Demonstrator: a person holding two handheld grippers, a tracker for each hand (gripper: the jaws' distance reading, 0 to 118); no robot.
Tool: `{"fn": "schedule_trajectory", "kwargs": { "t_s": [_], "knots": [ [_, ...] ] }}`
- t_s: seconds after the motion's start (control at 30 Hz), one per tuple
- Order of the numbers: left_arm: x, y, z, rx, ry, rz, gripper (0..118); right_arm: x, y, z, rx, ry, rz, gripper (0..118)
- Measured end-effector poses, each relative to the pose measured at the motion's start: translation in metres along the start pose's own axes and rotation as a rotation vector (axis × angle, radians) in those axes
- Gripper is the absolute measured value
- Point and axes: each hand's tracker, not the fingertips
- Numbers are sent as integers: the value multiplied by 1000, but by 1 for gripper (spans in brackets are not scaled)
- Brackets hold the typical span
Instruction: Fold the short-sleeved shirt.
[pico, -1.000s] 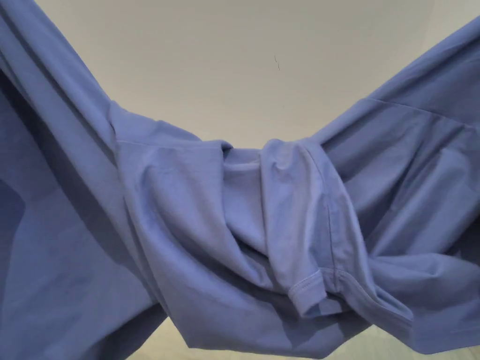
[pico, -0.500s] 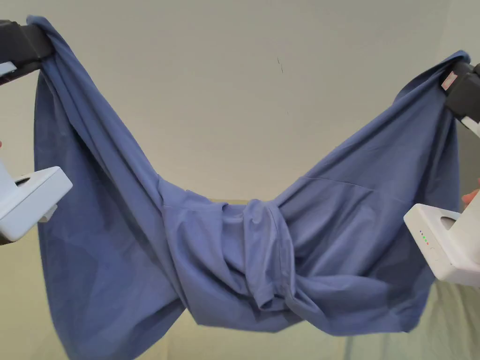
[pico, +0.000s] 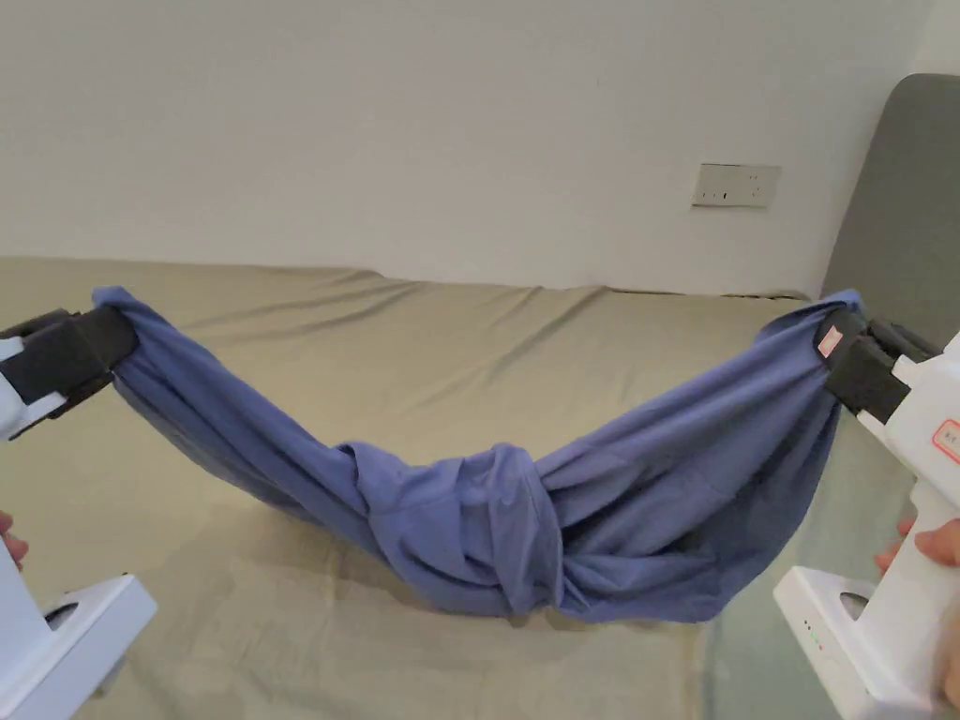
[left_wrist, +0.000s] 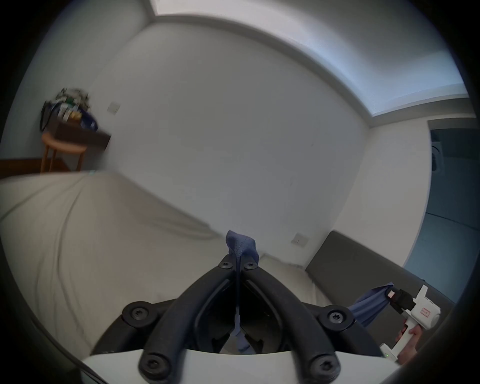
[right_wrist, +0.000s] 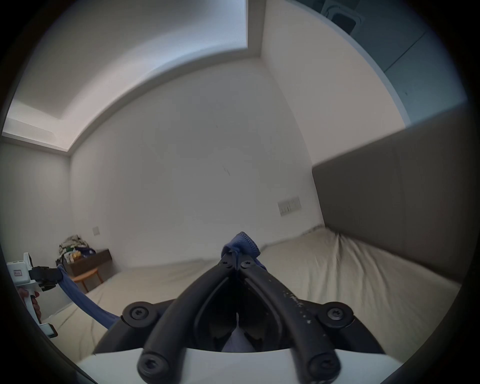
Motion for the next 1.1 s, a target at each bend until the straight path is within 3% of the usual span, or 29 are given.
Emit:
{"fn": "schedule_trajectory", "kwargs": {
  "t_s": [0.13,0.3,0.57,0.73,0.93,1.1],
  "knots": [
    [-27,-42,16,-75,74,57,0,16,-48,21,-133,-27,21,1],
    [-47,-67,68,-92,121,116,0,35,-78,69,-188,-48,-2,1],
    [-54,-97,179,-149,187,62,0,35,-89,172,-240,-69,0,1],
    [-66,-131,236,-288,276,42,0,41,-114,221,-396,-98,-1,1],
    [-90,-181,246,-447,342,23,0,55,-174,227,-621,-153,14,1],
    [-97,-199,233,-482,387,-21,0,65,-205,214,-666,-192,3,1]
  ]
}}
